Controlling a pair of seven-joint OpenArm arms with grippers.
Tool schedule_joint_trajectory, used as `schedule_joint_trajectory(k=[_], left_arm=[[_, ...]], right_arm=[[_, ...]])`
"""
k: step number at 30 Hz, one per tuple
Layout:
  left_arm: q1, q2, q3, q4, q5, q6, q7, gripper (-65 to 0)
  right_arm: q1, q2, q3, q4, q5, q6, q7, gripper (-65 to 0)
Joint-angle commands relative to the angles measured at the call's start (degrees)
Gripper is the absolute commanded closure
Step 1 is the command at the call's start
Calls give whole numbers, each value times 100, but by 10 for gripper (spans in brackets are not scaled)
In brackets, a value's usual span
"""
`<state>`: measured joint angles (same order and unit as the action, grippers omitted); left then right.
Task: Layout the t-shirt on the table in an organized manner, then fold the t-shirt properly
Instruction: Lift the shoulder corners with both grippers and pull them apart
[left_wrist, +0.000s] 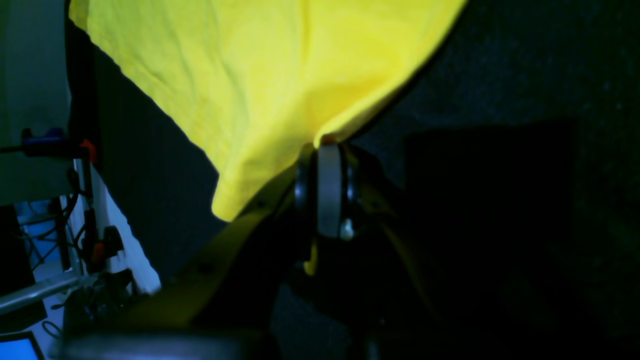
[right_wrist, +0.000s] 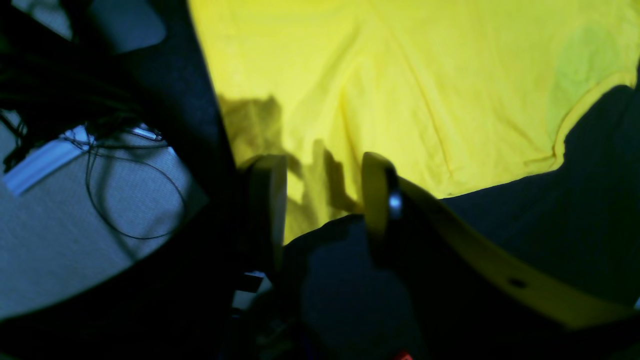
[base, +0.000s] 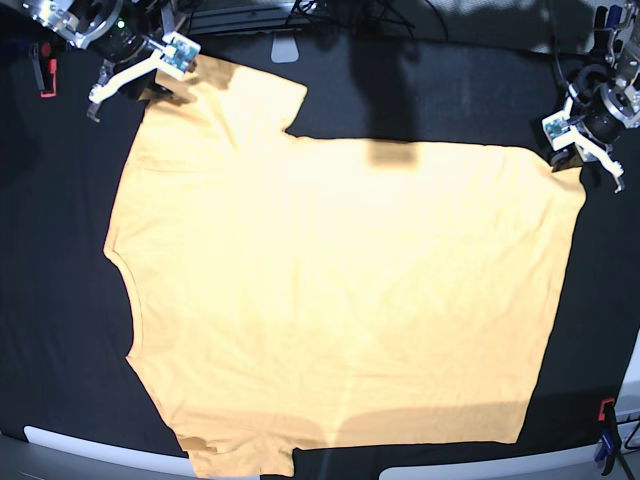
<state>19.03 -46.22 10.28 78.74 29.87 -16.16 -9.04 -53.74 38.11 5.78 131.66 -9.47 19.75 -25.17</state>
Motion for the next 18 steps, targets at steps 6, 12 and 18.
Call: schedule_joint_trajectory(k=[6, 12, 18], left_arm=[[0, -94, -37, 28, 15, -39, 0, 0], [-11, -96, -37, 31, 13, -37, 7, 0], [-13, -92, -37, 31, 13, -35, 22, 0]], right_arm=[[461, 153, 9, -223, -503, 431, 319, -276], [645, 568, -11, -612, -1727, 894, 955, -276], [841, 848, -461, -1397, -2649, 404, 970, -276]])
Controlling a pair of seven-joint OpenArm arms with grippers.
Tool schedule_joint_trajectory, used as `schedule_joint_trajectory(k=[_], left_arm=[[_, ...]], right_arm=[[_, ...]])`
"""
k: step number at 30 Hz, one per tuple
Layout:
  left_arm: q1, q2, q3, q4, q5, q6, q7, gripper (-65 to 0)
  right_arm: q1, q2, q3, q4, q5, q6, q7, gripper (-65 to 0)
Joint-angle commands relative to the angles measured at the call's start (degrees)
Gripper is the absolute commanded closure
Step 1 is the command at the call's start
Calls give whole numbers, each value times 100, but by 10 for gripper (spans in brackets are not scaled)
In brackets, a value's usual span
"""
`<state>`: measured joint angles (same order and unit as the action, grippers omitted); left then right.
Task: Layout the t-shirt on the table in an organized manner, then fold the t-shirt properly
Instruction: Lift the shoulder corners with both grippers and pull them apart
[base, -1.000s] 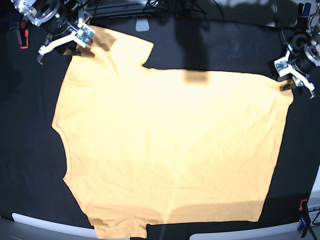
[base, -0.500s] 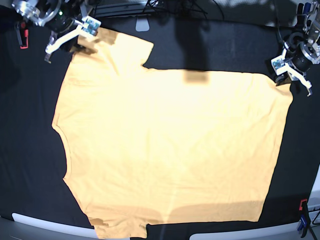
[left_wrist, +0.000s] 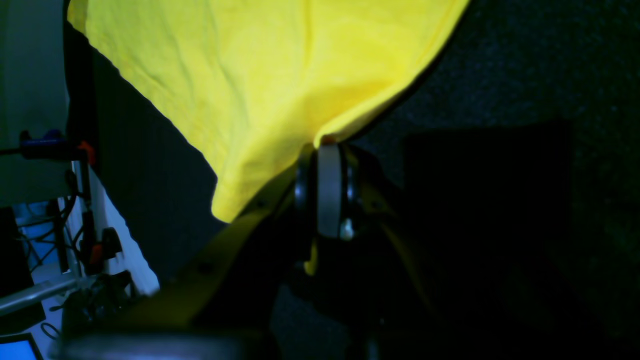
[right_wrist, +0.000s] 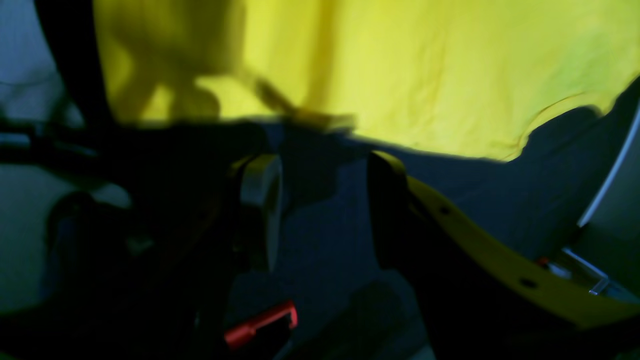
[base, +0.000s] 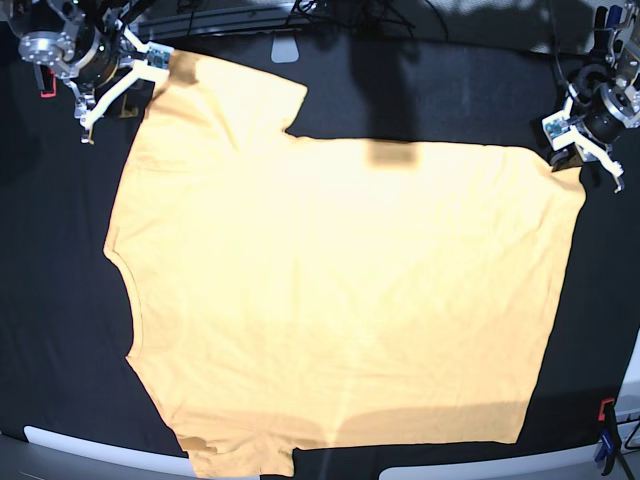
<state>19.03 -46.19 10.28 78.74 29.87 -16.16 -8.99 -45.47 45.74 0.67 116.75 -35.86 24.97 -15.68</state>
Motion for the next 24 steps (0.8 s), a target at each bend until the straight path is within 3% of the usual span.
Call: schedule_joint_trajectory(k=[1, 6, 18, 21, 24], left_arm=[[-13, -94, -37, 31, 13, -35, 17, 0], [-13, -79, -37, 31, 13, -35, 46, 0], [-11, -31, -37, 31, 13, -35, 57, 0], [-11, -31, -37, 31, 11, -35, 57, 0], [-11, -31, -37, 31, 11, -37, 57, 0]], right_arm=[[144, 83, -76, -42, -63, -138, 22, -276], [918, 76, -826, -579, -192, -579, -208, -276], [1685, 74, -2009, -750, -192, -573, -407, -266], [1690, 74, -2041, -750, -190, -575, -542, -171], [1690, 76, -2041, -750, -192, -592, -828, -21]])
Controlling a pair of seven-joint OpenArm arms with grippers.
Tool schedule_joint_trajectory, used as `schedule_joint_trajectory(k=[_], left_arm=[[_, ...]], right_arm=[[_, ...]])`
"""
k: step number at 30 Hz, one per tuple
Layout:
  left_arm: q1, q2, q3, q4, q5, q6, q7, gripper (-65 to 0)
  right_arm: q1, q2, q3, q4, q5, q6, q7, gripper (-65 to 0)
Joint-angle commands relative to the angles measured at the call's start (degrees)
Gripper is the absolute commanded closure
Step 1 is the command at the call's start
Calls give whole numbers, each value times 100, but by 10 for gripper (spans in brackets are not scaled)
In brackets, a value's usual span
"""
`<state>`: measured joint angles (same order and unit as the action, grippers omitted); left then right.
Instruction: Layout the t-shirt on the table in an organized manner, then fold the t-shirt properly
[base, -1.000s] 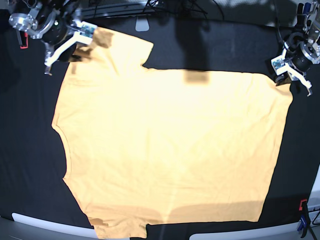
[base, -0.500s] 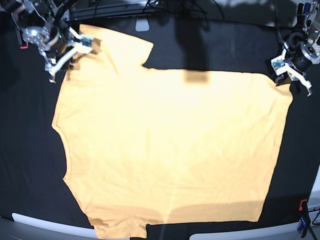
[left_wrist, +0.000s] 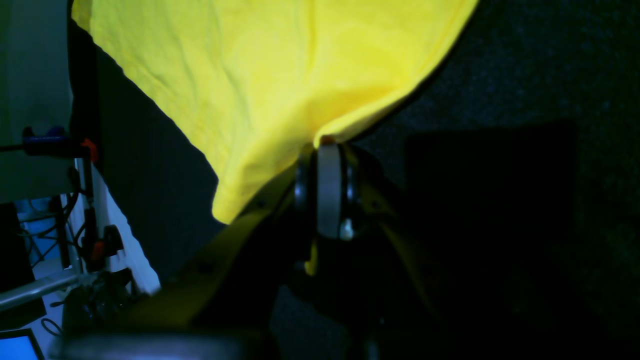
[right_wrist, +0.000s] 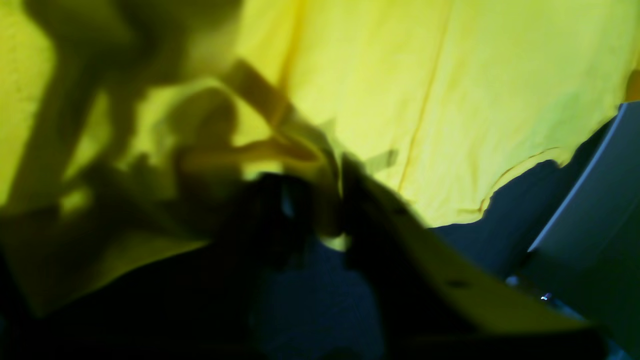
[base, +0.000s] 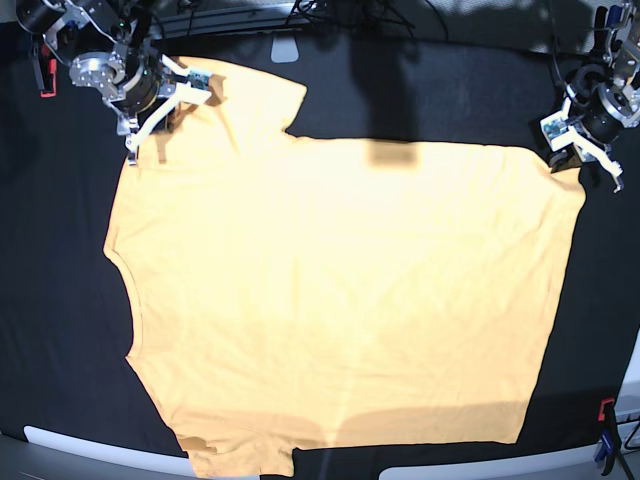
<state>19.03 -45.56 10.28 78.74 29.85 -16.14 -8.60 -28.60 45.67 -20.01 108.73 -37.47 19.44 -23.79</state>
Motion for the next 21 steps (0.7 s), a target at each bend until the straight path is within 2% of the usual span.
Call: schedule_joint_trajectory(k=[1, 4, 9, 14, 18, 21], left_arm=[[-9, -94, -37, 31, 11, -39, 17, 0], [57, -98, -37, 39, -55, -37, 26, 0], [376, -136, -39, 127, -245, -35, 44, 0], [890, -282, -48, 308, -553, -22, 254, 0], [1482, -470, -48, 634, -551, -17, 702, 0], [1860, -627, -50, 857, -549, 57, 780, 0]], right_arm=[[2, 83, 26, 55, -31, -120, -120, 0], [-2, 94, 26, 57, -26, -442, -415, 0], [-293, 442, 42, 170, 37, -448, -597, 0], [-1021, 874, 160, 474, 59, -461, -1078, 0], [-1753, 1071, 256, 675, 55, -619, -1425, 0], [-2170, 1147, 328, 776, 50, -815, -1462, 0]])
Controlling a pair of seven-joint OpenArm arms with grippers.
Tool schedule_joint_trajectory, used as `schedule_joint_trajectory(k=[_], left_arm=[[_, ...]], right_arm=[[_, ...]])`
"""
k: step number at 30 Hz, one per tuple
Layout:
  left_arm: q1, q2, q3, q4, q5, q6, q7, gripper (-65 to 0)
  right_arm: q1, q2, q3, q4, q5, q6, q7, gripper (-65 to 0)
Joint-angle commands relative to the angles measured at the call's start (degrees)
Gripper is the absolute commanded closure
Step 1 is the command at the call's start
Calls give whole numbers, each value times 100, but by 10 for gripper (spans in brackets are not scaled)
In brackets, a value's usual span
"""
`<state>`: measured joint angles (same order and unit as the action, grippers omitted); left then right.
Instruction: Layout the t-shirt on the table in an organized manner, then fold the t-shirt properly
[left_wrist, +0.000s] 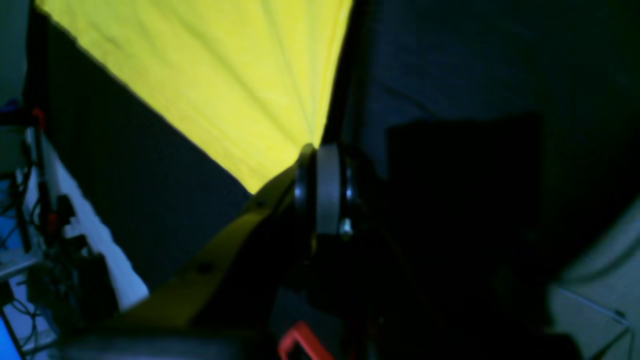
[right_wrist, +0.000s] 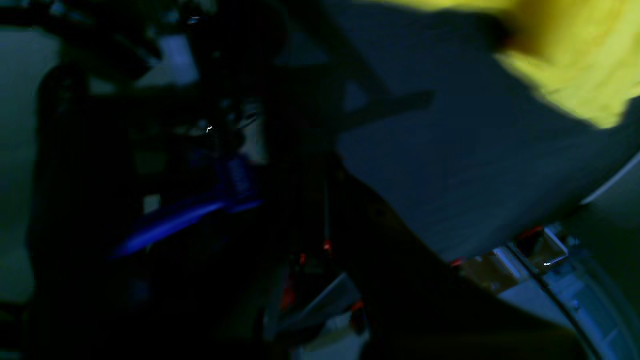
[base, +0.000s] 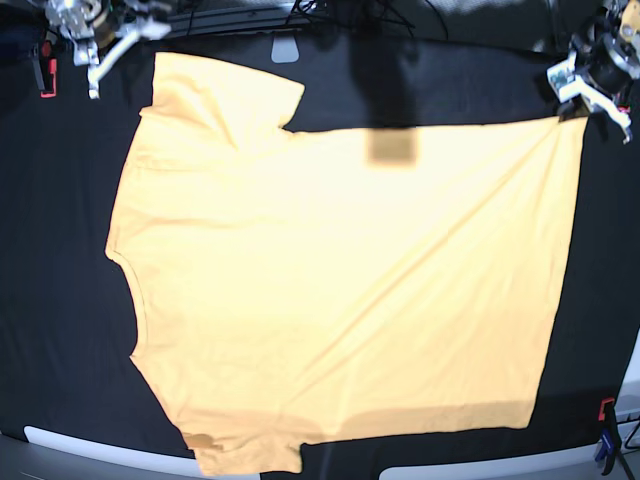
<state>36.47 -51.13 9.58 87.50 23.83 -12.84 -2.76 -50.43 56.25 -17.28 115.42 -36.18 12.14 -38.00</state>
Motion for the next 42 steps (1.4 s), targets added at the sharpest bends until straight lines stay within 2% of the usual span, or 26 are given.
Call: schedule_joint_trajectory(k=[1, 4, 8, 11, 13, 15, 17, 23, 27, 29, 32, 35, 42], left_arm=[[199, -90, 20, 35, 52, -195, 197, 0], [271, -92, 22, 116, 50, -107, 195, 0], [225, -81, 20, 116, 52, -81, 195, 0], [225, -74, 20, 116, 52, 7, 195, 0], [225, -59, 17, 116, 55, 26, 208, 0], [223, -26, 15, 116, 59, 68, 236, 0], [223, -4, 15, 116, 61, 92, 236, 0], [146, 13, 13, 116, 76, 107, 391, 0], [13, 98, 11, 116, 74, 107, 553, 0], [-48, 162, 11, 114, 76, 107, 577, 0], [-61, 190, 11, 116, 76, 107, 551, 0], [-61, 188, 11, 116, 76, 107, 555, 0], [-59, 192, 11, 116, 76, 107, 557, 0]], right_arm=[[-74, 87, 83, 140, -111, -127, -42, 0], [-195, 74, 136, 236, -122, -358, -42, 0], [-162, 11, 214, 424, -120, -940, 76, 0], [-50, -175, 238, 546, -116, -933, 76, 0], [42, -352, 238, 544, -116, -868, 133, -110], [109, -492, 236, 542, -118, -640, 136, -222], [109, -531, 236, 531, -120, -496, 133, -288], [323, -546, 229, 509, -280, -466, 374, -297], [782, -837, 229, 494, -219, -437, 420, -297], [935, -964, 227, 468, -223, -319, 496, -296], [1045, -1040, 227, 363, -223, 105, 706, -296], [1086, -1088, 227, 208, -219, 109, 863, -296], [1657, -1200, 227, -101, 610, 278, 852, -295]])
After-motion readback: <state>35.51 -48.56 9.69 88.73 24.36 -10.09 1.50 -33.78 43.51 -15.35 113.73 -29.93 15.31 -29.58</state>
